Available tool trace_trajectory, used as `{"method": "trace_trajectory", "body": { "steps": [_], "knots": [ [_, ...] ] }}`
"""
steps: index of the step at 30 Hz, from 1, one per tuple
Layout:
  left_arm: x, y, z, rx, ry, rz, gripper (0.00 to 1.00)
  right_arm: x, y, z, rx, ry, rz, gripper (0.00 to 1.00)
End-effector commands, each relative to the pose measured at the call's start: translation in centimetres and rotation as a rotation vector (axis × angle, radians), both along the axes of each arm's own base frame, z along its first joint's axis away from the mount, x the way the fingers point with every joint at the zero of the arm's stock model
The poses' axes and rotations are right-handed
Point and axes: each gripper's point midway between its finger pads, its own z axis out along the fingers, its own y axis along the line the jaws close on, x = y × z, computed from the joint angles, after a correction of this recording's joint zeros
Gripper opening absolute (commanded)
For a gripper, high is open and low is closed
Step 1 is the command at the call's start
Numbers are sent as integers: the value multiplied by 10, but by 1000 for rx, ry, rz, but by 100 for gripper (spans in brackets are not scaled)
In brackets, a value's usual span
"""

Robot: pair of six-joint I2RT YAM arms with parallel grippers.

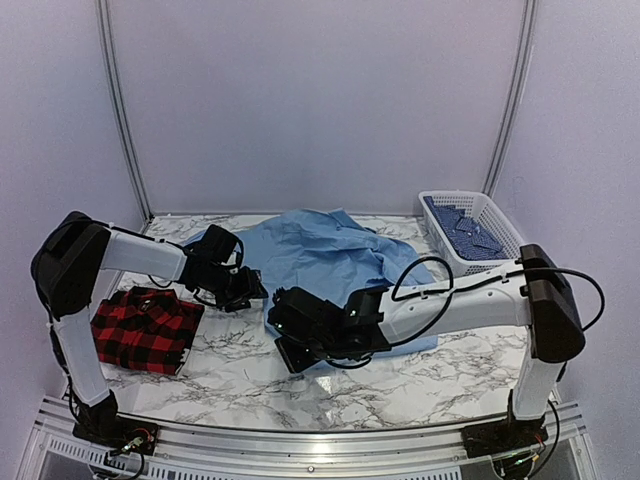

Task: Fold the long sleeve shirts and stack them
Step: Flatten out the crumpled shirt at the center of the board.

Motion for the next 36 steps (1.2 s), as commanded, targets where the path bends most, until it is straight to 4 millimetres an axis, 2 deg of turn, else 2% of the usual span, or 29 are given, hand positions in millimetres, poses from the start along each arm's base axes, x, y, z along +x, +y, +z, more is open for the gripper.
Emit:
{"method": "trace_trajectory", "body": {
  "steps": [1, 4, 6, 9, 12, 16, 20, 21, 26, 27, 33, 36],
  "knots": [
    [-13, -1, -10, -24, 24, 11, 57, 13, -6, -5, -16, -48, -86, 55],
    [-17, -7, -12, -83, 38, 22, 57, 17, -1, -3, -16, -66, -86, 43],
    [-21, -10, -14, -112, 58, 41, 56, 19, 2, -1, -13, -74, -85, 31],
    [-26, -13, -15, -124, 65, 56, 52, 19, 2, 3, -10, -79, -79, 13],
    [-34, -12, -14, -126, 77, 75, 48, 16, 6, 14, 4, -82, -55, 0],
    [-40, -7, -16, -106, 77, 103, 44, 5, 21, 40, 54, -109, 35, 0],
    [-37, -10, -18, -124, 83, 110, 38, -12, 48, 63, 109, -129, 163, 0],
    [-36, -12, -17, -132, 81, 112, 34, -16, 53, 65, 107, -132, 189, 0],
    [-26, -9, -15, -105, 65, 128, 3, -25, 72, 64, 96, -125, 271, 0],
    [-23, -6, -15, -92, 57, 134, 0, -28, 75, 64, 100, -116, 289, 0],
    [-4, 38, -25, 50, 21, 169, 0, -47, 93, 71, 133, -110, 385, 0],
    [3, 60, -29, 105, 27, 188, 0, -52, 95, 63, 132, -92, 413, 8]
  ]
}}
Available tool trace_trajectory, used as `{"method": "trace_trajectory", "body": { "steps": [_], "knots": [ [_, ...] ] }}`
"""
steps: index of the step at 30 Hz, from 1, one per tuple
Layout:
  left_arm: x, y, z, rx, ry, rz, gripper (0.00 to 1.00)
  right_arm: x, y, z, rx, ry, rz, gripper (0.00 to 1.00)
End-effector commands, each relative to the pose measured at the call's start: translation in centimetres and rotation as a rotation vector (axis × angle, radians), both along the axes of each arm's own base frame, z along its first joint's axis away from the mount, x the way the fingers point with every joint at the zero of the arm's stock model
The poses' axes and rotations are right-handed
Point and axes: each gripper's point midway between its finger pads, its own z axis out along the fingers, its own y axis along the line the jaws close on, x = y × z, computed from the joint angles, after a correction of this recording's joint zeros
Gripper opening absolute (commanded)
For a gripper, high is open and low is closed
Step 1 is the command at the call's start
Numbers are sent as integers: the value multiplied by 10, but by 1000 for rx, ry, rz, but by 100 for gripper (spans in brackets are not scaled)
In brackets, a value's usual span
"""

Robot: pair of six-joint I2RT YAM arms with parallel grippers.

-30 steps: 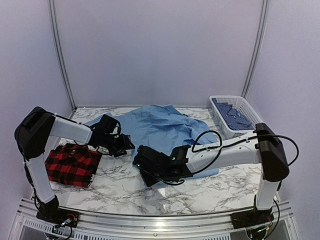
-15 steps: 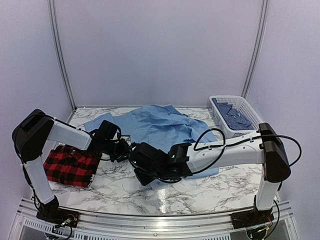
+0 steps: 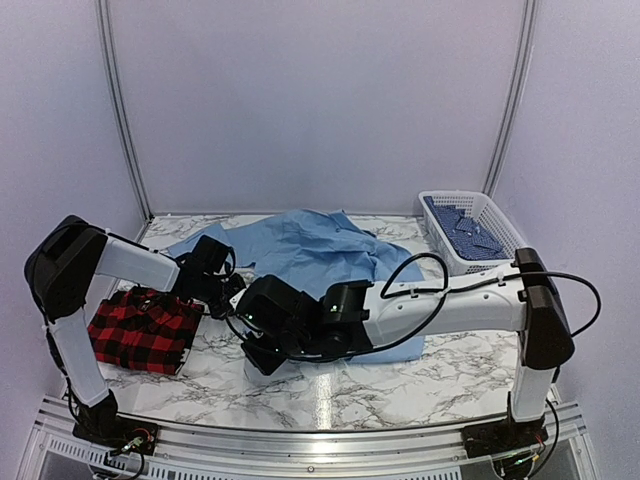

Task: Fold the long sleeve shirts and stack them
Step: Flatten out the crumpled shirt at the center of the board.

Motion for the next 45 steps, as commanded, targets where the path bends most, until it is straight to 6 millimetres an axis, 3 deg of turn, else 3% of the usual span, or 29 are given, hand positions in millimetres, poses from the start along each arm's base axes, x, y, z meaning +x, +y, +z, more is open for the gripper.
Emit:
{"method": "trace_trajectory", "body": {
  "steps": [1, 7, 9, 13, 17, 23, 27, 32, 38, 40, 45],
  "knots": [
    [15, 49, -16, 163, 7, 48, 0, -23, 24, 13, 61, 19, 117, 13],
    [24, 52, -5, 173, -30, -1, 0, -19, 14, 23, 80, 19, 81, 55],
    [27, 53, 3, 186, -50, -14, 13, -12, 4, 27, 81, 29, 41, 60],
    [33, 60, 28, 236, -109, -18, 48, 9, -28, 28, 82, 41, -84, 64],
    [40, 68, 60, 281, -184, -5, 68, 32, -73, 15, 50, 52, -237, 64],
    [41, 71, 103, 304, -270, -16, 77, 54, -127, 11, 54, 48, -399, 66],
    [25, 46, 121, 242, -292, -88, 78, 69, -160, 0, 36, 59, -476, 65],
    [-7, -1, 114, 156, -252, -215, 79, 117, -211, -10, 26, 39, -594, 64],
    [-36, -35, 80, 115, -166, -318, 79, 171, -253, -7, 17, -4, -697, 62],
    [-44, -41, 71, 108, -145, -342, 79, 175, -261, -11, -2, 0, -713, 61],
    [-52, -43, 51, 101, -100, -358, 79, 160, -291, -33, -58, 25, -785, 58]
  ]
}}
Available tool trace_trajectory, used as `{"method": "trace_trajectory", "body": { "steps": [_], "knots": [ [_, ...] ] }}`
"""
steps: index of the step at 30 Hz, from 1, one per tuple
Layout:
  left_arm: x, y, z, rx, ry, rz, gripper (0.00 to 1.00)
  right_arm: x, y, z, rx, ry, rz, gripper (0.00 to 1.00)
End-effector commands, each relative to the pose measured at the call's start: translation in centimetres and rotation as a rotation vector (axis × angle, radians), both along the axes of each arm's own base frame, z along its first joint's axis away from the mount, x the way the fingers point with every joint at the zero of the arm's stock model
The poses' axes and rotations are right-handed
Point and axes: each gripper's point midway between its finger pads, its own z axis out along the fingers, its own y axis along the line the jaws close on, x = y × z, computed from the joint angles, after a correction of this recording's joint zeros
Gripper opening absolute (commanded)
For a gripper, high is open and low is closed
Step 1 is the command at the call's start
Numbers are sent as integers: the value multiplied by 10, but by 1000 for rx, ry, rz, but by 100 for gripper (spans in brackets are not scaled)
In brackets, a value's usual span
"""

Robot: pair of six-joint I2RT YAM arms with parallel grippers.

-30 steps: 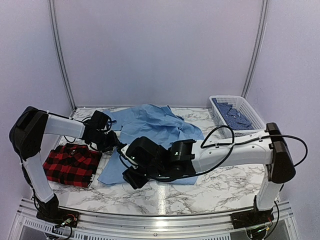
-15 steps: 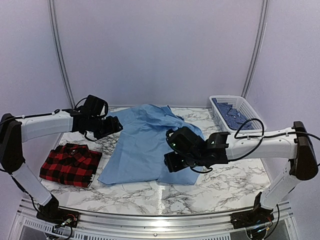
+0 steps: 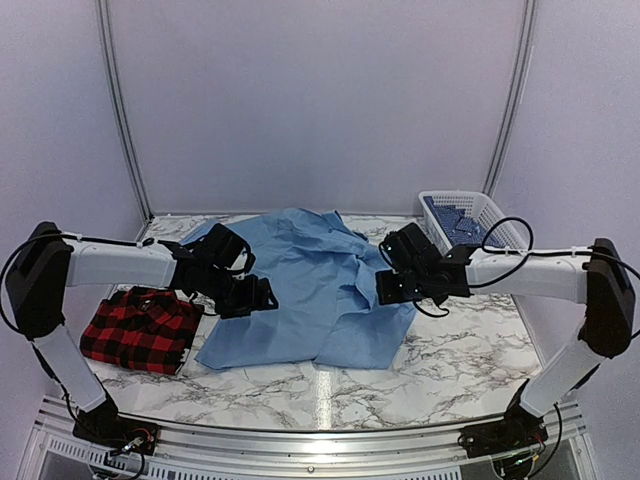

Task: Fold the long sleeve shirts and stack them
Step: Flatten out the crumpled shirt at the center of the board.

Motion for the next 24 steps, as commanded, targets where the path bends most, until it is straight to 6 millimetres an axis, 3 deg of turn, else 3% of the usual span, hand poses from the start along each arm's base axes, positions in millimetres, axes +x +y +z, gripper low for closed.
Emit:
{"method": "trace_trajectory", "body": {
  "steps": [1, 7, 15, 24],
  "knots": [
    [-6, -5, -14, -19, 39, -13, 79, -14, -27, -16, -28, 25, -54, 58],
    [-2, -8, -16, -23, 36, -7, 79, -29, -57, -46, -31, 76, -127, 54],
    [1, -1, -23, 9, 29, 26, 79, 0, -79, -64, 1, 81, -168, 52],
    [1, 2, -28, 18, 32, 40, 79, 24, -68, -89, 25, 117, -139, 44]
  ]
}}
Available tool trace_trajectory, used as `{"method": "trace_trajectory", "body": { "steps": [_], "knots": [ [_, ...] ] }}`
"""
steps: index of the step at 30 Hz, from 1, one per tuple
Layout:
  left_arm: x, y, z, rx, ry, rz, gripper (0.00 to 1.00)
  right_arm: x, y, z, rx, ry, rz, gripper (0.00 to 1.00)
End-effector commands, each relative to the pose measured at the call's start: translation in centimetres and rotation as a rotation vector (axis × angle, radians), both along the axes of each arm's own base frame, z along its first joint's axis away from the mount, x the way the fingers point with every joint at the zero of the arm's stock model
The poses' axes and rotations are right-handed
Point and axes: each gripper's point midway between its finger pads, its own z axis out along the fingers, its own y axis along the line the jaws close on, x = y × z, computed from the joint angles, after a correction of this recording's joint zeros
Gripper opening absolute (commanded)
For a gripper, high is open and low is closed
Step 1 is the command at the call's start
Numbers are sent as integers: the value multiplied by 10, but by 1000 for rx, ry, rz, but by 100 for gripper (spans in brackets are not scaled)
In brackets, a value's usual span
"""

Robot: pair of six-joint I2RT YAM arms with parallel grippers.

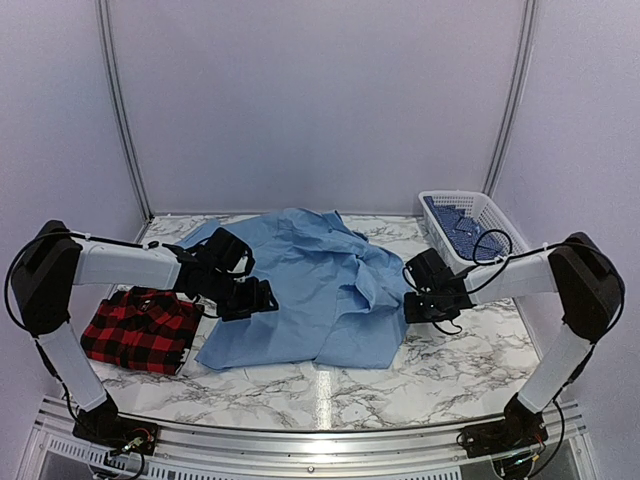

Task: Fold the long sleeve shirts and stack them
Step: Flatten out the crumpled shirt at the center of the board.

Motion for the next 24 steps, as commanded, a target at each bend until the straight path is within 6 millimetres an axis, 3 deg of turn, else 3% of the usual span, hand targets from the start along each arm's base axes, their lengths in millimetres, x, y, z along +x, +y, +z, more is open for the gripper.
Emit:
{"method": "trace_trajectory", "body": {
  "steps": [1, 5, 10, 16, 21, 24],
  "knots": [
    [0, 3, -8, 16, -1, 11, 79, 24, 16, 10, 59, -56, 22, 42],
    [0, 5, -14, 26, 9, 14, 79, 34, 19, 9, 51, -57, 20, 27],
    [-2, 11, -25, 57, 19, 22, 80, 53, 19, 33, 3, -93, 14, 0],
    [-4, 21, -41, 99, 37, 39, 80, 83, 18, 99, -57, -190, 20, 0],
    [-11, 27, -59, 132, 69, 41, 80, 108, 18, 143, -125, -246, 33, 0],
    [-15, 30, -71, 148, 91, 39, 80, 128, 6, 161, -154, -268, 12, 0]
  ]
}}
